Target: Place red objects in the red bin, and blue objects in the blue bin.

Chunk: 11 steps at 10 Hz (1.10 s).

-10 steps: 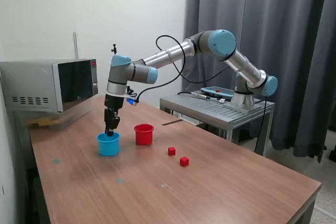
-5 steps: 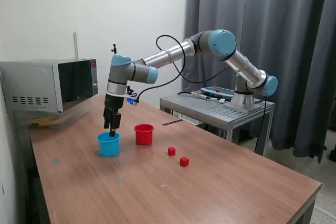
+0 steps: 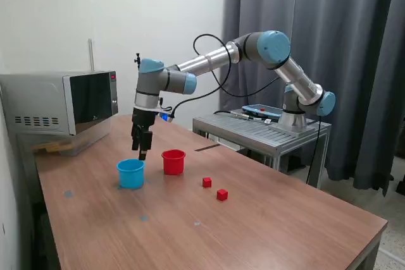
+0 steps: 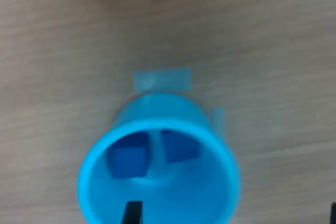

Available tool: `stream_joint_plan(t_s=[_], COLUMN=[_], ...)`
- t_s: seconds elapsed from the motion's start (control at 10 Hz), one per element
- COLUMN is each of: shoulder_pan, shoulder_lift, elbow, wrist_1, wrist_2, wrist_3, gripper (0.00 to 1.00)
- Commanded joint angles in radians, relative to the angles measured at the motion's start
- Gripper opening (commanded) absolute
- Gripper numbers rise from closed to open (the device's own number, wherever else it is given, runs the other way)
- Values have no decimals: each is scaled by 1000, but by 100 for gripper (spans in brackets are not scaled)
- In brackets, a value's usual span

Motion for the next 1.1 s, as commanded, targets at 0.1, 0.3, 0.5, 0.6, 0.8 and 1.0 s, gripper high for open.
stream_joint_plan(t_s=[0.1,0.3,0.5,0.6,0.8,1.0], shoulder_pan=[98,187,229,232,232,240], shoulder_lift=[-157,-184,-201,-207,-257,-308], elbow=[128,148,205,246,294,392], wrist_1=[148,183,207,207,207,198], wrist_2=[4,7,36,39,40,40], wrist_3=[55,79,167,221,253,266], gripper=[100,100,100,100,100,100])
